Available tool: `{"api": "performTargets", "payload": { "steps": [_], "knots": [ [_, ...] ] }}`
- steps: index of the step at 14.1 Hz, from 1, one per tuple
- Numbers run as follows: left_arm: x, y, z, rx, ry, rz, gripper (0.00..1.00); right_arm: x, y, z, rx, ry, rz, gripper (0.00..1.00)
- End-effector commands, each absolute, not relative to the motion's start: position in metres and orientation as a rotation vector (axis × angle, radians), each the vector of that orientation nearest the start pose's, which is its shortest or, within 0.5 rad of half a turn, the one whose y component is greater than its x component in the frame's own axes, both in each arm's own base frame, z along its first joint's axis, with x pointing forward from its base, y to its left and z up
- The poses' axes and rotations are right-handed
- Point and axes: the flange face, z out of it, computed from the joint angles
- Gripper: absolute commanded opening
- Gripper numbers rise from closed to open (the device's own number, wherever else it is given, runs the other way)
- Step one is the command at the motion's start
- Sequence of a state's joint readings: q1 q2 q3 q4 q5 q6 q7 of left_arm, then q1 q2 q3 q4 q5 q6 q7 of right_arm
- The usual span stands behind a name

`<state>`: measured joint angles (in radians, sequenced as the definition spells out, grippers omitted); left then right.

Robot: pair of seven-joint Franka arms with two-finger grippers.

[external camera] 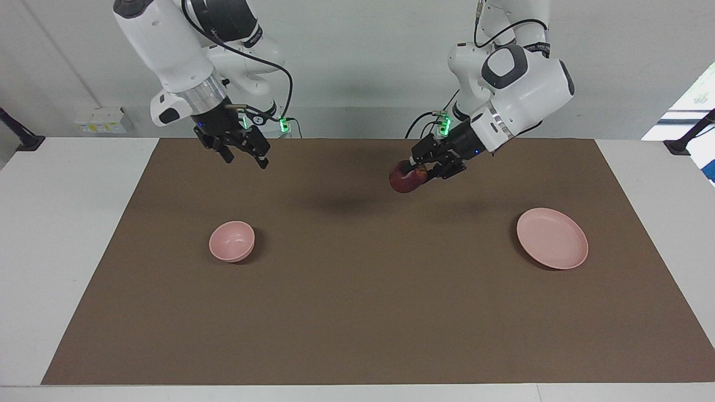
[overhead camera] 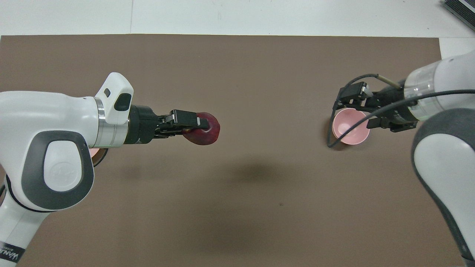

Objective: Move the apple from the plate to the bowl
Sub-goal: 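Lift the apple with the left gripper while the right gripper rises, then bring the apple toward the right gripper while the right gripper grasps it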

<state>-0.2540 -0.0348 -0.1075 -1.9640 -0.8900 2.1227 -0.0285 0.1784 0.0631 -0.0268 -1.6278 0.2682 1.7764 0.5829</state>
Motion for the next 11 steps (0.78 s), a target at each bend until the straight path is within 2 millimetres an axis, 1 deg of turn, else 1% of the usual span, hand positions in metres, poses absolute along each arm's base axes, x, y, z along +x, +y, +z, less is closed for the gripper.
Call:
{"api": "performTargets", "payload": {
  "steps": [1,2,3,5,7,10,11],
  "knots": [
    [0.521,-0.245,0.528,2.306,0.116,0.030,0.00,0.596,0.147,0.559,-2.637,0.868,0.074,1.00],
    [0.521,-0.245,0.528,2.307,0.119,0.032,0.00,0.599,0.166,0.550,-2.571,0.942,0.118,1.00],
    [0.519,-0.250,0.528,2.307,0.114,0.034,0.00,0.603,0.185,0.543,-2.490,1.023,0.150,1.00],
    [0.518,-0.254,0.529,2.306,0.131,0.042,0.00,0.608,0.219,0.532,-2.309,1.205,0.224,1.00],
    [0.516,-0.258,0.529,2.308,0.125,0.037,0.00,0.616,0.228,0.530,-2.096,1.346,0.322,1.00],
    [0.516,-0.258,0.529,2.308,0.125,0.036,0.00,0.617,0.232,0.533,-1.902,1.452,0.469,1.00],
    [0.516,-0.258,0.529,2.309,0.124,0.036,0.00,0.617,0.236,0.531,-1.848,1.483,0.524,1.00]
  ]
}}
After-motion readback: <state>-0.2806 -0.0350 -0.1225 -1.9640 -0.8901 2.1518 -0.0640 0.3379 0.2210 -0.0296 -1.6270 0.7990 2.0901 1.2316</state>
